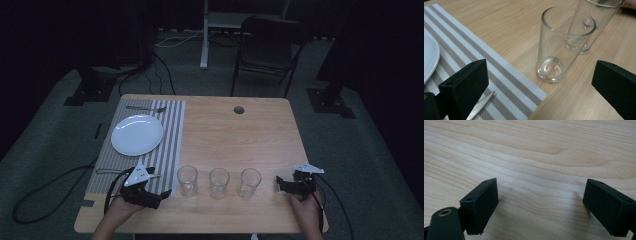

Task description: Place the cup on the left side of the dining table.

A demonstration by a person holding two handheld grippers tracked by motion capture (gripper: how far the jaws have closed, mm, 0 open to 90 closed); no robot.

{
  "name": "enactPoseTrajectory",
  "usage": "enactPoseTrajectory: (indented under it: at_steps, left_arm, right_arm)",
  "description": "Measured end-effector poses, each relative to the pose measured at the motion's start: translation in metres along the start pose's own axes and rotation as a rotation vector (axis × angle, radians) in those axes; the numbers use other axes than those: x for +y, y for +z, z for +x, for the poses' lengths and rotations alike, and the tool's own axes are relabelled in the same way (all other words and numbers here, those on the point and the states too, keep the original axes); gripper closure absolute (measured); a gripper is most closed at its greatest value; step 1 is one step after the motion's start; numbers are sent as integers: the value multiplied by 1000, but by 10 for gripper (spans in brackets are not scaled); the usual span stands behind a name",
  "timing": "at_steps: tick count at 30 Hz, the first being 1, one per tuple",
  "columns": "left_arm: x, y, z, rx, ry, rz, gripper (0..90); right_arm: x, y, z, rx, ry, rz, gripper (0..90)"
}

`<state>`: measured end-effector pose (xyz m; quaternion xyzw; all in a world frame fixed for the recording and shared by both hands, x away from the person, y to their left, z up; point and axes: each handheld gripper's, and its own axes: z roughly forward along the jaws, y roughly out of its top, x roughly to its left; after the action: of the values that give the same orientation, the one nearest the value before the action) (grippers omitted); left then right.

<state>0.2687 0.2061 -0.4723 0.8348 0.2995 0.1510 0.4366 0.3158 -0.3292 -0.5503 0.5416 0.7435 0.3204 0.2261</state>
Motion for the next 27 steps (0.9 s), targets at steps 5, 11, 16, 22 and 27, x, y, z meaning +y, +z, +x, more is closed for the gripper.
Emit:
enactPoseTrajectory:
  at_steps: [5,11,16,22,27]
  left_arm:
    - [12,2,-3,-20,11,-22,41]
    - [29,9,-9,-61,43,-22,40]
    - [43,19,-14,-85,71,-11,40]
    - [55,34,-23,-117,93,7,40]
    - [64,49,-33,-127,121,30,40]
  right_arm:
    - [0,0,0,0,-1,0,125]
    - [0,0,0,0,1,0,125]
    - [0,0,0,0,1,0,125]
    - [0,0,0,0,0,0,125]
    - [0,0,0,0,0,0,125]
